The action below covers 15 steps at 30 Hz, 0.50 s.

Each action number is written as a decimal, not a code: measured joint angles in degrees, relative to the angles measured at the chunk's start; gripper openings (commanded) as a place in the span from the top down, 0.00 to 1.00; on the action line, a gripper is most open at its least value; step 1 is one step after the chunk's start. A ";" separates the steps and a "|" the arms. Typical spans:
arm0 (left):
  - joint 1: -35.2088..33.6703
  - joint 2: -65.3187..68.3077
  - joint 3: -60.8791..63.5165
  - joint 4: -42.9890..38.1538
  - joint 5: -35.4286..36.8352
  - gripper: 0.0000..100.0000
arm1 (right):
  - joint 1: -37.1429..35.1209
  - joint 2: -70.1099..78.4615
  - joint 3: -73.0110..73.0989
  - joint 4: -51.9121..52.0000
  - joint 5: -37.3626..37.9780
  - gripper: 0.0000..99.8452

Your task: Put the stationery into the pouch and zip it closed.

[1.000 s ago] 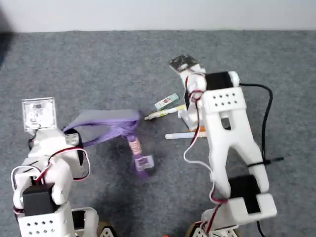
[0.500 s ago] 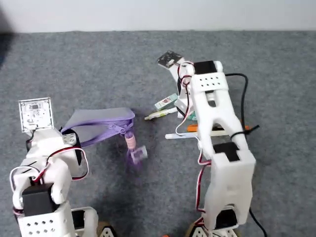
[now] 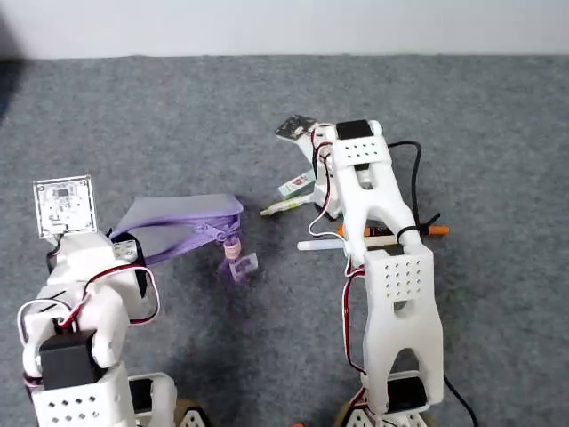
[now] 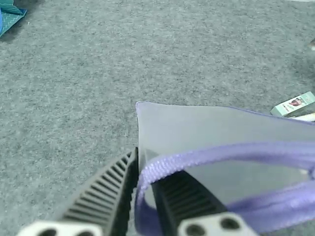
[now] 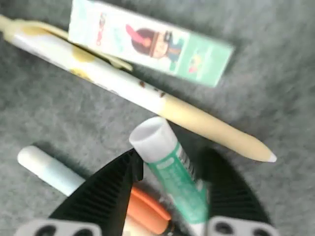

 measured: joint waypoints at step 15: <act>0.00 0.00 0.00 0.00 0.00 0.99 | -0.44 -10.55 -4.75 13.27 -1.32 0.99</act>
